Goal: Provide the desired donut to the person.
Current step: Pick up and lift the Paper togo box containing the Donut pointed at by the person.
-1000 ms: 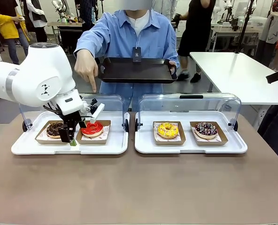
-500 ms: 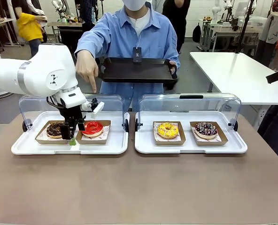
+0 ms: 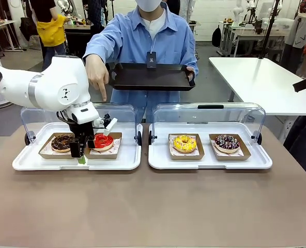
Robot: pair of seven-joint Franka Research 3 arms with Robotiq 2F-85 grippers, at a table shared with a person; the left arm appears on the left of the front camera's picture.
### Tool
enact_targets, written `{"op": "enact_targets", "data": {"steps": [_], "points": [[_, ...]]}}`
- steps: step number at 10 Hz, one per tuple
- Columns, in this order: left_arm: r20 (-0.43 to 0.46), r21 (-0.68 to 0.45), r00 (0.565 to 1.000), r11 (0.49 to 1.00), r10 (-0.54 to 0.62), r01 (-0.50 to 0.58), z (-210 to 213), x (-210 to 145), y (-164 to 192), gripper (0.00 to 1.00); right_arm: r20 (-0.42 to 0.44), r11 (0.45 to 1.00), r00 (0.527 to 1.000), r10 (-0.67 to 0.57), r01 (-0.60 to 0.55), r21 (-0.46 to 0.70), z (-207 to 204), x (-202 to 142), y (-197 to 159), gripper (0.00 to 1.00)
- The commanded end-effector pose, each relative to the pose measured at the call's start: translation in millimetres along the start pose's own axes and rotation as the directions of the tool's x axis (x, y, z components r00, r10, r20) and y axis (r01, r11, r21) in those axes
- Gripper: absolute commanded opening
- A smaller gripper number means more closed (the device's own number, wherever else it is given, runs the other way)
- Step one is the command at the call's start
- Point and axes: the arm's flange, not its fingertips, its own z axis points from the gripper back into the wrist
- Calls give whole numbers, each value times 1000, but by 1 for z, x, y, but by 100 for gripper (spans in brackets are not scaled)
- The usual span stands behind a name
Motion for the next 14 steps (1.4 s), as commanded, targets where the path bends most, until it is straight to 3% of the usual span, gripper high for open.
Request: {"op": "enact_targets", "data": {"steps": [1, 10, 11, 12, 13, 14], "points": [[-51, 57, 998, 998, 33, -30, -10, -2, -7, 100, 17, 1000, 1000, 12, -13, 14, 0, 0, -1, 100], [-36, 61, 998, 997, 53, -50, -21, -4, 12, 100, 17, 1000, 1000, 12, -13, 14, 0, 0, -1, 100], [-23, 62, 998, 997, 52, -51, -22, -4, 13, 50, 17, 1000, 1000, 12, -13, 14, 0, 0, -1, 100], [-21, 60, 998, 997, 51, -50, -21, -4, 12, 41, 17, 1000, 1000, 12, -13, 14, 0, 0, -1, 100], [-19, 63, 999, 997, 51, -50, -20, -5, 12, 0, 17, 1000, 1000, 12, -13, 14, 0, 0, -1, 100], [-18, 65, 998, 997, 52, -51, -19, -5, 12, 0, 17, 1000, 1000, 12, -13, 14, 0, 0, -1, 100]]}}
